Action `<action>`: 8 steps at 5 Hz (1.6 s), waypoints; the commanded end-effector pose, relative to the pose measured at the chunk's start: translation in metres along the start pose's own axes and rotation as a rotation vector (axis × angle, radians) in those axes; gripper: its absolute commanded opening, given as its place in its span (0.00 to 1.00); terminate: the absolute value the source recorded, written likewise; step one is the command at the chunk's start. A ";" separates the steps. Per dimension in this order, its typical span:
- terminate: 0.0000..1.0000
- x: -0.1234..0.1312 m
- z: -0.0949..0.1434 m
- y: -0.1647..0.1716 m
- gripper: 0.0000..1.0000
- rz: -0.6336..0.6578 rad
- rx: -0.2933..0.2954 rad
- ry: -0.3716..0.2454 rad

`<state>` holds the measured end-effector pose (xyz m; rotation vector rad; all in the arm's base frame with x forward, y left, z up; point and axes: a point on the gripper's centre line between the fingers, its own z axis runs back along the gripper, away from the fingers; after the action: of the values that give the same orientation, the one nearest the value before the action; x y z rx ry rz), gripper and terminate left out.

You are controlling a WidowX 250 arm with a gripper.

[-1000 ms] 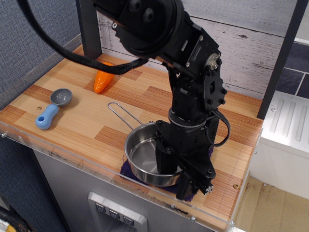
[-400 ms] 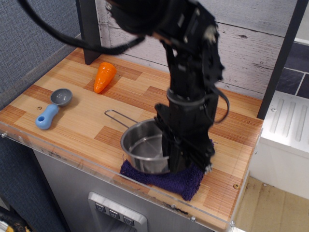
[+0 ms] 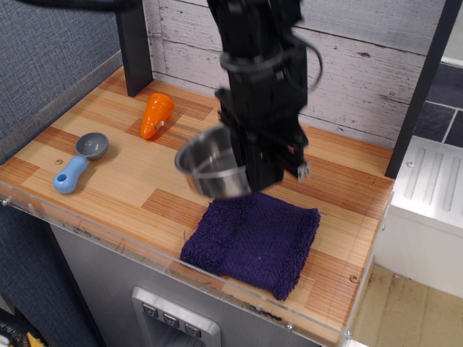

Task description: Place the pot behind the purple towel

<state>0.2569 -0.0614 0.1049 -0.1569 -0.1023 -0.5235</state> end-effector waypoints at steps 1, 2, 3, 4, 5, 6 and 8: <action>0.00 0.034 0.020 0.040 0.00 0.053 0.015 -0.109; 0.00 0.067 0.001 0.063 0.00 0.067 0.027 -0.100; 0.00 0.089 -0.033 0.073 0.00 0.038 0.009 -0.050; 0.00 0.094 -0.057 0.063 0.00 -0.036 -0.019 0.001; 0.00 0.085 -0.064 0.047 0.00 -0.129 -0.073 0.028; 0.00 0.077 -0.068 0.040 1.00 -0.119 -0.049 0.058; 0.00 0.081 -0.018 0.070 1.00 0.059 -0.025 -0.092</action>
<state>0.3638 -0.0426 0.0687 -0.2178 -0.1045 -0.4229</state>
